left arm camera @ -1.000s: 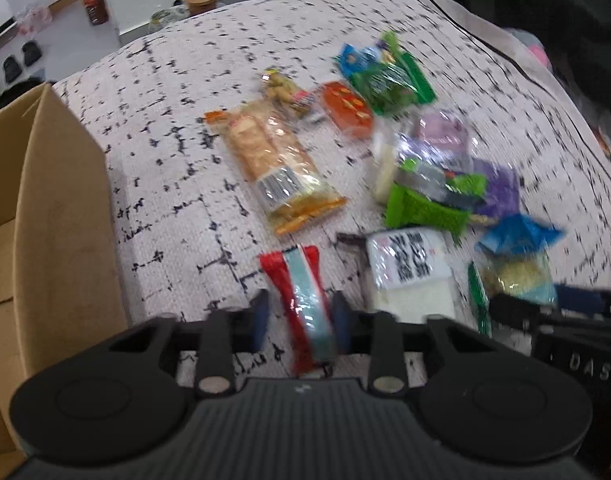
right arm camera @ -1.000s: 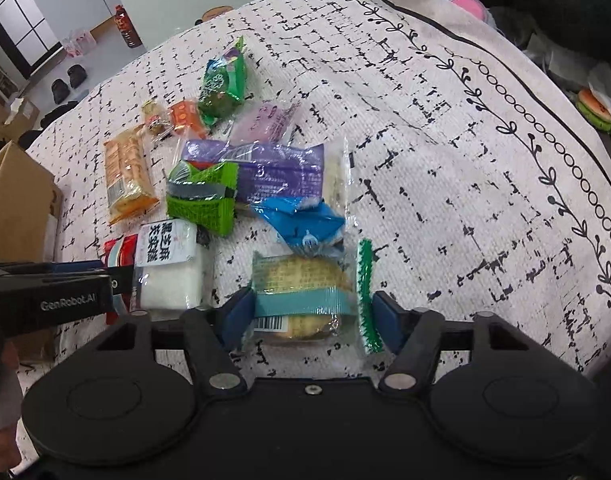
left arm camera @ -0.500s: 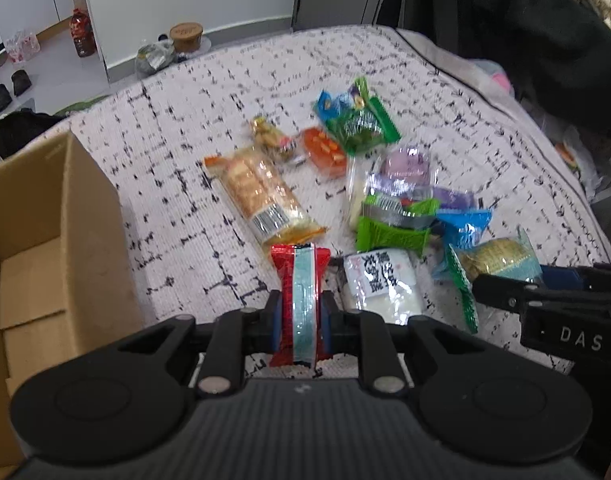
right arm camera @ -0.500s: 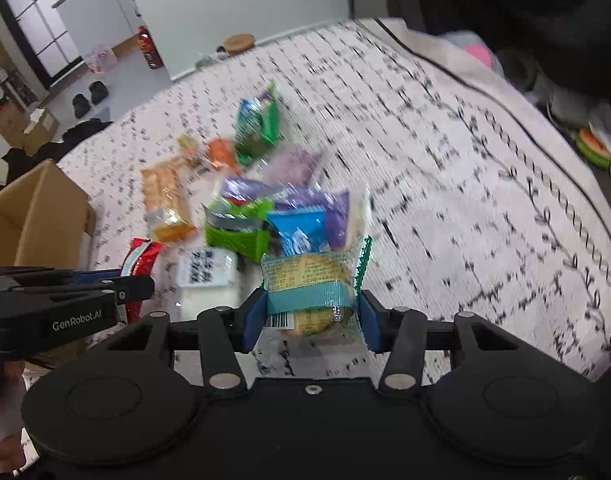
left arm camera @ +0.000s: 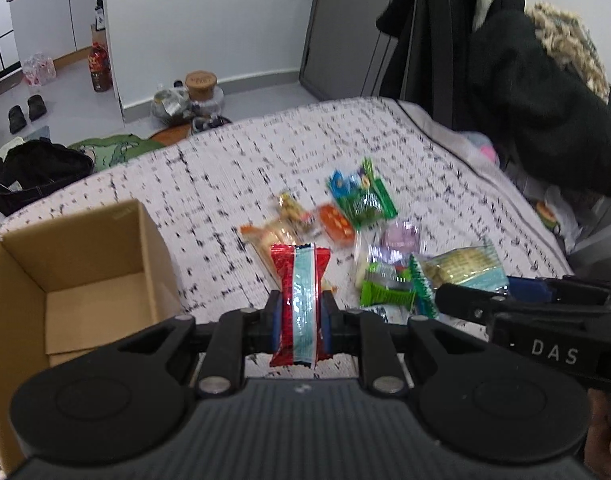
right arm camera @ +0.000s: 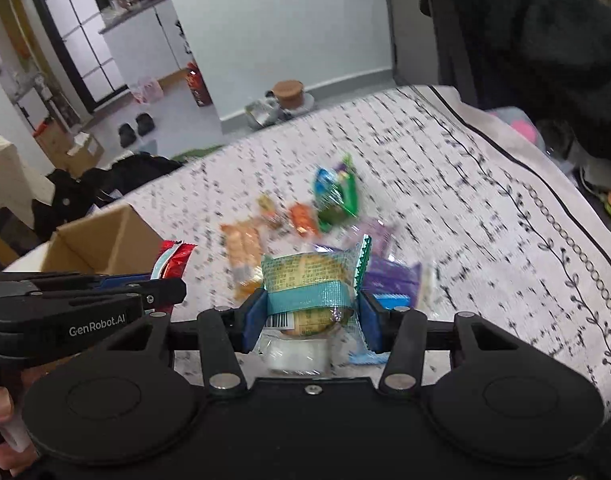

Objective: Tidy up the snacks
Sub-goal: 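Carry both snacks over the cardboard box and open both grippers to drop them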

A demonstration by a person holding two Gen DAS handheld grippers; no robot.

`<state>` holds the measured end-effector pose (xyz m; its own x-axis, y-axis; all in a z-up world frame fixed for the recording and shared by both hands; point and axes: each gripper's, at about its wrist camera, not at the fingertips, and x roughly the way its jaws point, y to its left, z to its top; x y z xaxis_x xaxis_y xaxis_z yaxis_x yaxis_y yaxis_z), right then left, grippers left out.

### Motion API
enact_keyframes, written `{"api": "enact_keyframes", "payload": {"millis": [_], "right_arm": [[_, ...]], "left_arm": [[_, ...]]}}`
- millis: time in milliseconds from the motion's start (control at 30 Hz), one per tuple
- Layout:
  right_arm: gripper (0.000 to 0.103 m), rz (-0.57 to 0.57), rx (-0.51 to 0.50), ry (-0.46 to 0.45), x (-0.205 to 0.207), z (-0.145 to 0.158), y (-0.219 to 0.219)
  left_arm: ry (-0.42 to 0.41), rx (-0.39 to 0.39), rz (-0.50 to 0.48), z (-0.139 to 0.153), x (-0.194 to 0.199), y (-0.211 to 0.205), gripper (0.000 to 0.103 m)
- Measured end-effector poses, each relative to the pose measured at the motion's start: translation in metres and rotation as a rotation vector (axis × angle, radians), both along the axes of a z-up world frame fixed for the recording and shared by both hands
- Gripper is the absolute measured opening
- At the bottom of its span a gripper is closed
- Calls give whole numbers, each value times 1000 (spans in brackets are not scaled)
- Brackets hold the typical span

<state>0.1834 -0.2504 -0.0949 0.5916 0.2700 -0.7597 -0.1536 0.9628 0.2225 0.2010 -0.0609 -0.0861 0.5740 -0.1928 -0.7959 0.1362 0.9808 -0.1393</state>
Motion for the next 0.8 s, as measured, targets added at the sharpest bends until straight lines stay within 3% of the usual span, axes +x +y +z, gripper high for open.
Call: {"api": "enact_keyframes", "payload": {"millis": [533,800], "right_arm": [[48,91,82,-128,2,35,49],[48,145,114,-158,2,42,80]], "left_arm": [[-144,-5,109,51,-21,56,18],[-160,11,192,61,-31,93,18]]}}
